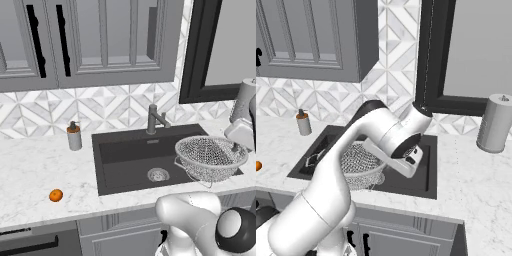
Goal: Put the colander in the sink, put the tangerine in the colander, and turn on the sink faucet and pour water over the colander.
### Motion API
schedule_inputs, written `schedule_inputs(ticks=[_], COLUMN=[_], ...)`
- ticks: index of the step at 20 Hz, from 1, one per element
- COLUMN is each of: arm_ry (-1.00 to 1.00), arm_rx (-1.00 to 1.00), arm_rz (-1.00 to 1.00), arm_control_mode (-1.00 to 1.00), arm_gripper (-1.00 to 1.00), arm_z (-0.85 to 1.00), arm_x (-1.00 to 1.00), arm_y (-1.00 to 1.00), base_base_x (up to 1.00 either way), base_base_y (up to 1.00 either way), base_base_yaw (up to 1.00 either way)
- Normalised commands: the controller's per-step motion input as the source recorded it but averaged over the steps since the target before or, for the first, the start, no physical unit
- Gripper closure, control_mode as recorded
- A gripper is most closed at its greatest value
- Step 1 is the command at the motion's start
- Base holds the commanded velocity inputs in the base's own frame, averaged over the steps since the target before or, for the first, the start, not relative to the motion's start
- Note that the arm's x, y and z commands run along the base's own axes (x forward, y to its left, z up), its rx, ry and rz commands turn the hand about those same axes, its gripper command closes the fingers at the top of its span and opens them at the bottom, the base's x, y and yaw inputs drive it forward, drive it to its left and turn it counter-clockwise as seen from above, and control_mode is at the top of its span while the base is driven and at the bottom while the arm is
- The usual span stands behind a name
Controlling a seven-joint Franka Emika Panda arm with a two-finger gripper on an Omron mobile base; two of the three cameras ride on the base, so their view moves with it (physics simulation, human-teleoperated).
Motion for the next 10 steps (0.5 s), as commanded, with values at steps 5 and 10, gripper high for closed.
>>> schedule_inputs(ticks=[5,10], arm_ry=[0.00,0.01], arm_rx=[0.00,0.00], arm_rz=[0.00,-0.06], arm_control_mode=[-1.00,-1.00], arm_gripper=[1.00,1.00], arm_z=[-0.10,-0.17], arm_x=[0.64,0.68], arm_y=[-0.15,0.03], base_base_x=[0.00,0.00], base_base_y=[0.00,0.00], base_base_yaw=[0.00,0.00])
